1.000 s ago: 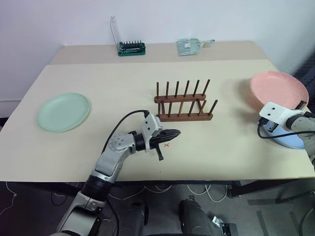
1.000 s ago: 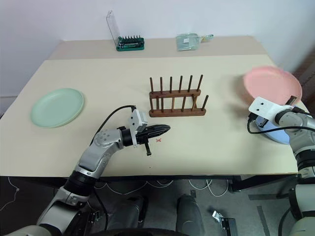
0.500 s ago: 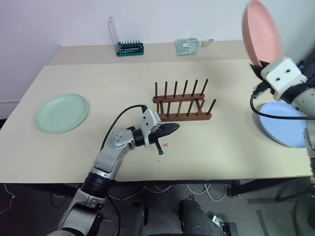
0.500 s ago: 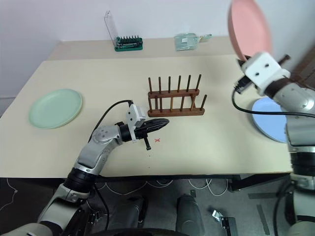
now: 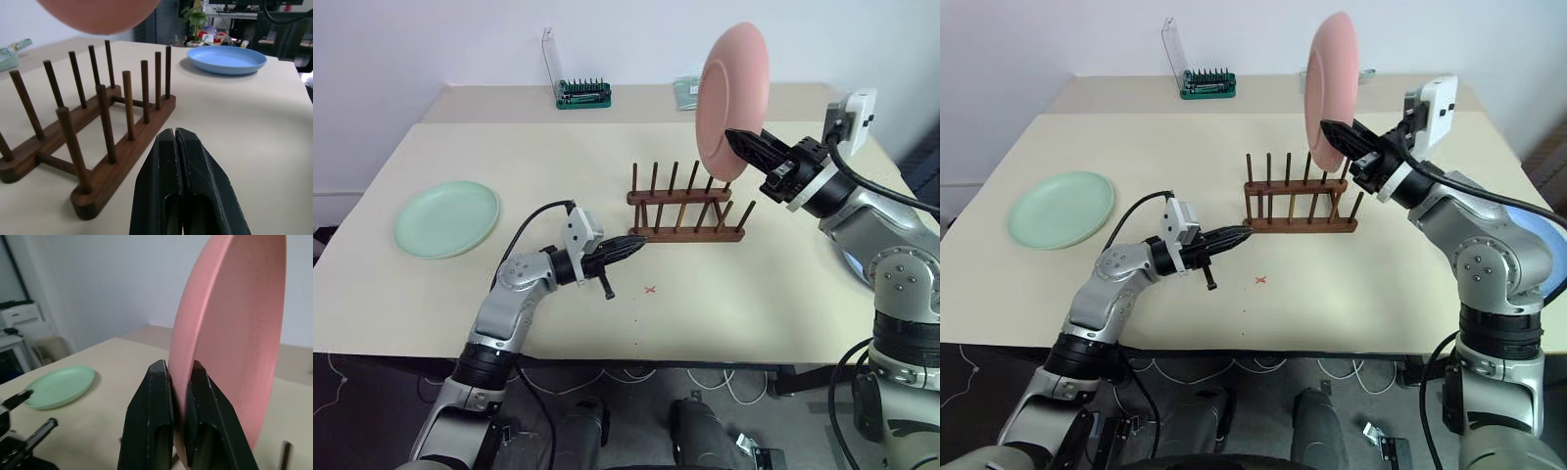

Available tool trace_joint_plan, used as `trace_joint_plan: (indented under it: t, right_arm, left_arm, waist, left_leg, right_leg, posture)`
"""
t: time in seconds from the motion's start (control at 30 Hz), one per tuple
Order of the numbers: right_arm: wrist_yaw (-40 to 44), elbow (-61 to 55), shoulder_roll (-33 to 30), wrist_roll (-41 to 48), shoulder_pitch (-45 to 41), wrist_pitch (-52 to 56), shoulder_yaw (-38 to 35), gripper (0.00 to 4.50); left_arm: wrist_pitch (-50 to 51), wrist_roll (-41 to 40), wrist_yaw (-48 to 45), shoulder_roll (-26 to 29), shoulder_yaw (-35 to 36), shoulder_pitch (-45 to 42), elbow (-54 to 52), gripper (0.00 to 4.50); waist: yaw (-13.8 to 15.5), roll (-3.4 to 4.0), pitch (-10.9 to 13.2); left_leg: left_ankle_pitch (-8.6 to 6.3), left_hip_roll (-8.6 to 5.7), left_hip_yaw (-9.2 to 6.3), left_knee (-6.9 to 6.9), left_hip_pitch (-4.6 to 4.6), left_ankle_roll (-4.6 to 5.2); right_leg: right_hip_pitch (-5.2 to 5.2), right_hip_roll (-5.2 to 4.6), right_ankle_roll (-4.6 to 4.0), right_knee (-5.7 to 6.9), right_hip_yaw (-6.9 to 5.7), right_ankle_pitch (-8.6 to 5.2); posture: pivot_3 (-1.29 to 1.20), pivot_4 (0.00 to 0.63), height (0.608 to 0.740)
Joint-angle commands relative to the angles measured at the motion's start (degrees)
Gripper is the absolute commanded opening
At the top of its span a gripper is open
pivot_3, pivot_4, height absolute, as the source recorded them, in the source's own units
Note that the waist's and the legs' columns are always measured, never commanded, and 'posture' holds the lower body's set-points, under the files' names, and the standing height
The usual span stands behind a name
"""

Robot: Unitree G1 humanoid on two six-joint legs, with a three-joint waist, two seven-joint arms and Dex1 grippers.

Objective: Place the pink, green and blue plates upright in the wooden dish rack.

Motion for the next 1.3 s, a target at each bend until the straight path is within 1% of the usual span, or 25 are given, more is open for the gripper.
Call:
trace_joint_plan:
  t: [0.03,0.3,0.57,0.67,0.77,0.8,0.87,0.97,1.03,1.07,1.13,1.2,1.23,1.27,1.3]
  right_arm:
    - [1.2,0.8,-1.5,-2.4,1.6,-1.6,-2.5,0.03]
    - [1.9,1.0,-0.6,-0.4,3.7,0.8,-4.8,0.03]
    - [0.5,4.0,1.0,-2.0,6.9,2.0,-4.4,0.03]
    - [0.8,5.7,1.1,-2.8,6.7,1.4,-4.8,1.12]
    - [2.6,5.0,0.8,-3.4,6.4,-0.8,-5.3,2.61]
    - [3.6,4.0,0.3,-4.9,6.6,-3.0,-5.3,3.07]
    - [4.4,2.8,-1.6,-8.3,7.8,-6.3,-5.9,3.07]
    - [3.7,3.5,-4.3,-11.3,9.4,-8.1,-8.7,3.07]
    - [3.7,3.5,-5.9,-13.1,11.7,-9.8,-11.3,3.07]
    - [3.8,3.3,-6.7,-13.8,12.7,-10.5,-12.5,3.07]
    - [4.0,2.9,-7.3,-14.3,13.7,-11.1,-13.7,3.07]
    - [4.9,1.5,-8.3,-14.5,13.9,-11.6,-14.3,3.07]
    - [6.4,-0.7,-9.1,-13.7,14.0,-11.4,-14.2,3.12]
    - [9.1,-5.2,-10.5,-11.5,14.2,-10.4,-13.1,3.15]
    - [11.0,-8.5,-11.4,-9.8,14.5,-9.6,-12.3,3.15]
  left_arm:
    - [-0.2,-1.4,0.1,0.3,1.0,0.5,-2.6,0.02]
    - [-0.4,-1.3,-0.1,-0.1,0.1,0.5,-2.2,0.02]
    - [-0.6,-1.1,-0.6,-0.2,-0.5,0.3,-1.7,0.02]
    - [-0.6,-1.1,-0.6,-0.3,-0.6,0.4,-1.7,0.02]
    - [-0.4,-1.0,-0.5,-0.5,-0.8,0.5,-1.8,0.02]
    - [-0.4,-1.0,-0.5,-0.5,-0.8,0.5,-1.9,0.02]
    - [-0.2,-1.0,-0.4,-0.6,-0.9,0.7,-2.3,0.02]
    - [-0.5,-0.7,-0.1,-0.6,-1.1,1.0,-2.8,0.02]
    - [-2.8,1.4,3.2,-1.3,-0.1,0.4,-1.8,0.02]
    - [-4.4,2.7,6.2,-2.0,1.1,-0.5,-0.7,0.02]
    - [-6.1,4.1,9.6,-2.8,2.6,-1.5,0.5,0.02]
    - [-5.4,1.7,13.8,-3.9,7.0,-3.7,1.8,0.02]
    - [-3.7,0.7,16.3,-3.6,9.7,-4.8,2.5,0.27]
    - [-2.9,0.4,19.4,-2.3,13.3,-6.0,3.5,0.54]
    - [-2.4,0.4,21.4,-1.2,15.6,-6.6,4.1,0.89]
  waist:
    - [0.0,0.0,0.0]
    - [-0.4,0.01,0.0]
    - [-0.3,0.01,0.0]
    - [-0.3,0.01,0.0]
    - [-0.3,0.01,0.0]
    - [-0.3,0.01,0.0]
    - [-0.3,0.01,0.0]
    - [-0.1,0.01,0.0]
    - [0.1,0.01,0.0]
    - [0.3,0.0,0.0]
    - [0.2,-0.01,0.0]
    - [-0.1,0.02,0.0]
    - [-0.3,0.02,0.0]
    - [-0.5,0.02,0.0]
    - [-1.0,0.04,0.0]
  left_leg:
    - [0.0,0.0,0.0,0.0,0.0,0.0]
    - [0.0,0.01,0.03,0.01,0.01,0.0]
    - [0.0,0.01,0.03,0.02,0.0,0.0]
    - [0.0,0.01,0.03,0.02,0.01,0.0]
    - [0.0,0.01,0.03,0.02,0.01,0.0]
    - [0.0,0.01,0.03,0.01,0.01,0.0]
    - [0.0,0.0,0.03,0.02,0.01,0.0]
    - [0.0,0.0,0.04,0.02,0.0,0.01]
    - [-0.01,0.0,0.04,0.02,0.0,0.01]
    - [-0.01,-0.01,0.05,0.02,0.0,0.01]
    - [-0.01,-0.01,0.05,0.02,0.0,0.01]
    - [-0.01,0.02,0.1,0.03,0.02,0.01]
    - [-0.01,0.02,0.12,0.03,0.03,0.01]
    - [-0.01,0.04,0.11,0.04,0.03,0.01]
    - [-0.01,0.06,0.11,0.03,0.03,0.01]
  right_leg:
    - [0.0,0.0,0.0,0.0,0.0,0.0]
    - [-0.01,0.01,0.0,0.03,0.02,0.0]
    - [0.0,0.0,0.0,0.02,0.02,0.0]
    - [0.0,0.01,0.0,0.03,0.02,0.0]
    - [0.0,0.0,0.0,0.02,0.02,0.0]
    - [0.0,0.0,0.01,0.02,0.02,0.0]
    - [0.0,0.0,0.01,0.02,0.02,0.0]
    - [0.01,0.0,0.02,0.0,0.02,-0.01]
    - [0.02,0.0,0.02,-0.01,0.02,-0.01]
    - [0.02,-0.01,0.02,-0.01,0.02,-0.01]
    - [0.03,-0.01,0.02,-0.02,0.02,-0.01]
    - [0.02,0.0,0.02,-0.01,0.04,0.0]
    - [0.01,0.0,0.02,0.02,0.05,0.0]
    - [0.0,0.01,0.02,0.04,0.04,0.0]
    - [-0.02,0.02,0.03,0.06,0.04,0.0]
  posture:
    - [0.0,0.15,0.74]
    - [0.0,0.15,0.74]
    - [0.0,0.15,0.74]
    - [0.0,0.15,0.74]
    - [0.0,0.15,0.74]
    - [0.0,0.15,0.74]
    - [0.0,0.15,0.74]
    - [0.0,0.15,0.74]
    - [0.0,0.15,0.74]
    - [0.0,0.15,0.74]
    - [0.0,0.15,0.74]
    - [0.0,0.15,0.74]
    - [0.0,0.15,0.74]
    - [0.0,0.15,0.74]
    - [0.0,0.15,0.74]
